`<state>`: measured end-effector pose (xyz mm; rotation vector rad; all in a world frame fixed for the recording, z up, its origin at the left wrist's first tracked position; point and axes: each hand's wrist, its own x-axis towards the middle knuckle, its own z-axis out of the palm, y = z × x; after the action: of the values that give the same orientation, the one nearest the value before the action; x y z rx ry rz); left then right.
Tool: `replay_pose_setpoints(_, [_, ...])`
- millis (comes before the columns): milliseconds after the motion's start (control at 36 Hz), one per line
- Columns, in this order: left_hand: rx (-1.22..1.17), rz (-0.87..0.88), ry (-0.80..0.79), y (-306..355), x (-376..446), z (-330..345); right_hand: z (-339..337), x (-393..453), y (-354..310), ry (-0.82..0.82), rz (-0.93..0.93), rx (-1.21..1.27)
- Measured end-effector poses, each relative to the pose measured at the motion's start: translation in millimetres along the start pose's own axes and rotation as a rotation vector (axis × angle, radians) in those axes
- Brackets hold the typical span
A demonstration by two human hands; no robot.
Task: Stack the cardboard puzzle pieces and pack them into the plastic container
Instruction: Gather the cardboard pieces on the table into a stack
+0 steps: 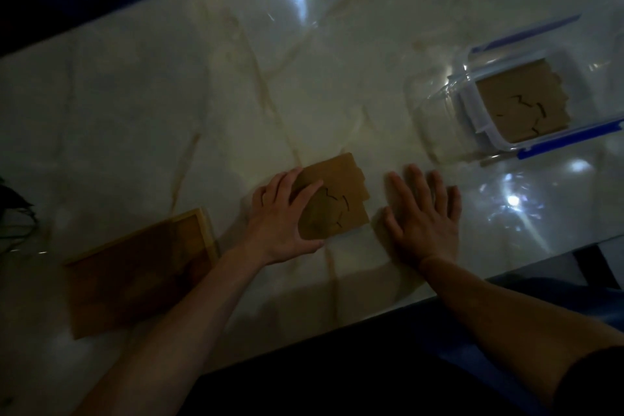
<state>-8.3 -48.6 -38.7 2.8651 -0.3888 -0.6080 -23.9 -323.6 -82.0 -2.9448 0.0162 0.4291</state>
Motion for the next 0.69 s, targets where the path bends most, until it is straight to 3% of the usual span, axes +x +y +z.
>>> replay_pose_setpoints(278, [-0.025,0.01,0.022,1,2,5,1,1,2,0.038,0.004,0.013])
replay_pose_setpoints(417, [-0.105,-0.049,0.113,0,-4,9,0,3,2,0.016,0.004,0.011])
replay_pose_setpoints(583, [-0.47,-0.349,0.208,4,-26,12,-5,3,3,-0.033,0.003,0.039])
replay_pose_setpoints(694, [-0.592,-0.568,0.211,14,-40,10,-9,3,3,-0.081,-0.008,0.054])
